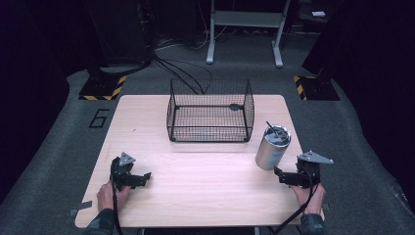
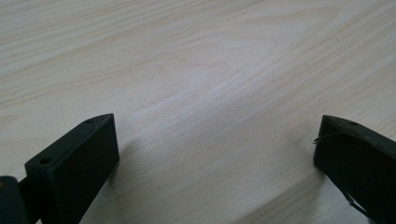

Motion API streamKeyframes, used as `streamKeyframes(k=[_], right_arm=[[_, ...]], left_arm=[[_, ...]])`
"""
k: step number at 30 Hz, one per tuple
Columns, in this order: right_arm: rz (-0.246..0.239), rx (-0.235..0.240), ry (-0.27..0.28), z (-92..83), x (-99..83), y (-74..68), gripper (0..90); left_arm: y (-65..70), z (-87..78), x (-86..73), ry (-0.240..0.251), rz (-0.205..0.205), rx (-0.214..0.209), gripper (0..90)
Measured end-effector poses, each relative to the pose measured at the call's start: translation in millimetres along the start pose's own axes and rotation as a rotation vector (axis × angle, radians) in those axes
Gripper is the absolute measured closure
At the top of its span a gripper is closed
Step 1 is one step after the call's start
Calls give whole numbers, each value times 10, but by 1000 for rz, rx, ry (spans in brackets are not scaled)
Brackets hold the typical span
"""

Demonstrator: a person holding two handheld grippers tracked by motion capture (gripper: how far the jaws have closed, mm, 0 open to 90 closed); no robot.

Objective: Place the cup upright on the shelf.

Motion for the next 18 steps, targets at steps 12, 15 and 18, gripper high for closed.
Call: streamKeyframes(k=[12,15,18], right_arm=[[-5,25,51,177,421,-24,0],[-3,31,58,224,478,-15,0],[-15,37,59,288,537,-53,0]], left_arm=[[5,5,2,7,-9,2,0],[0,0,0,0,0,0,0],[12,9,4,13,-18,3,0]])
Point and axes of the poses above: each handheld gripper's, and its own axes: z roughly forward along the jaws, x roughly out of its top, y roughly to its right, the point moved 5 cm from there along z, roughly forward along the jaws, and after that the axes turned 5 degrees about y, right-handed, at the moved point
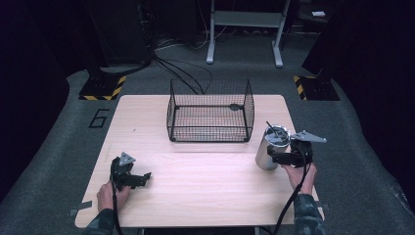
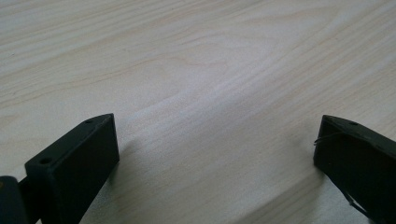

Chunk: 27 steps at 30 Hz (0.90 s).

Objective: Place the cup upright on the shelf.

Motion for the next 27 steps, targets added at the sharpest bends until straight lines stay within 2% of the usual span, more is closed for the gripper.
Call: streamKeyframes(k=[1,2,5,6,7,11,13,14,15,16,17,18,19,27], right_arm=[[-1,2,0,22,11,-14,0],[5,7,-1,40,20,-31,0],[1,6,5,89,46,-37,0],[1,10,9,99,51,-29,0],[9,12,9,102,56,-27,0],[7,4,15,134,85,-30,0],[2,7,21,160,97,-31,0],[7,7,23,169,101,-34,0],[3,6,23,179,103,-30,0],[5,5,21,189,101,-31,0],[-1,4,21,201,103,-27,0],[-3,2,18,210,102,-24,0],[-5,1,22,219,107,-23,0],[-15,-14,54,231,101,-34,17]], left_arm=[[-13,-10,-4,-14,20,-3,0],[-7,-5,-2,-7,11,-1,0],[-13,-10,-4,-14,19,-3,0],[-5,-4,-2,-5,7,-1,0],[-13,-10,-4,-14,19,-3,0],[-6,-4,-2,-6,8,-2,0],[-13,-9,-4,-14,19,-3,0],[-1,0,0,0,0,0,0],[-13,-10,-4,-14,20,-4,0],[-5,-4,-1,-6,8,-2,0],[-13,-10,-4,-14,20,-4,0],[-5,-4,-1,-6,8,-2,0],[-13,-10,-4,-14,19,-4,0],[-12,-10,-4,-14,18,-4,0]])
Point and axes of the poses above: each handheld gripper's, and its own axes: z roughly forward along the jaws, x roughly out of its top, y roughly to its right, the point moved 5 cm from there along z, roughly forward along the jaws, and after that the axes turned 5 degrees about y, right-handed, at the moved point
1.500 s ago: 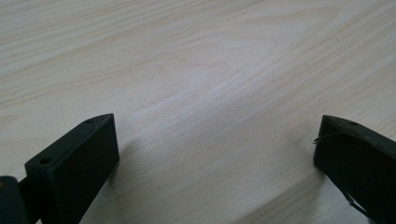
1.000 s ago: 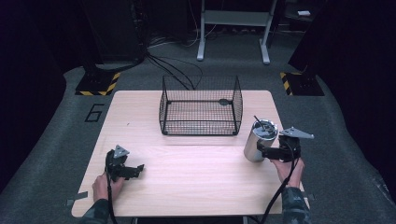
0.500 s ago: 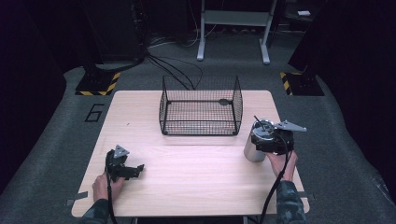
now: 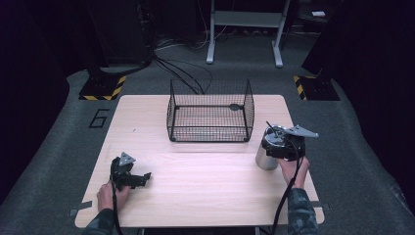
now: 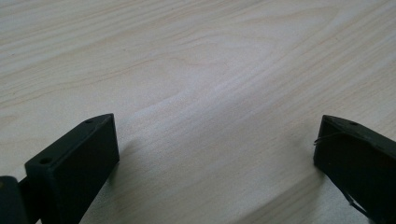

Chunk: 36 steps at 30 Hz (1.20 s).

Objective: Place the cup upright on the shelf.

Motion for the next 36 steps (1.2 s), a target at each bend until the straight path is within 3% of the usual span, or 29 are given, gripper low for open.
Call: streamKeyframes(k=[18,36], right_arm=[[-21,-22,37,-11,-14,-12,33],[-39,-5,50,-89,81,-74,34]], left_arm=[[-1,0,0,0,1,0,0],[5,8,4,10,-11,3,0]])
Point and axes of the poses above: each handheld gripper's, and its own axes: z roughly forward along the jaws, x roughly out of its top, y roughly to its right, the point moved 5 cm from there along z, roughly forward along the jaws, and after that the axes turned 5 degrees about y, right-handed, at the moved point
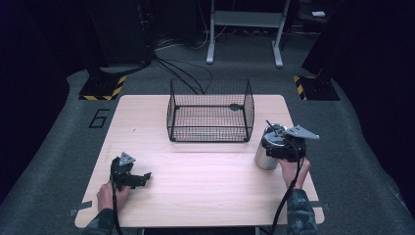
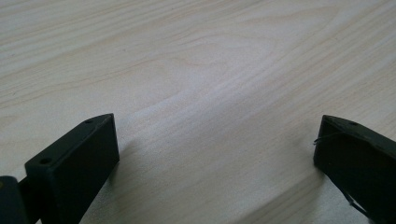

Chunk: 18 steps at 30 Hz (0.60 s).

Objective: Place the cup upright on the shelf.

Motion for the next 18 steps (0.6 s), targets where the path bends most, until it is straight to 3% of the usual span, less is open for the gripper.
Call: streamKeyframes(k=[18], right_arm=[[-11,45,-4,-7,135,-138,35]], left_arm=[[-1,-2,-1,-2,2,-1,0]])
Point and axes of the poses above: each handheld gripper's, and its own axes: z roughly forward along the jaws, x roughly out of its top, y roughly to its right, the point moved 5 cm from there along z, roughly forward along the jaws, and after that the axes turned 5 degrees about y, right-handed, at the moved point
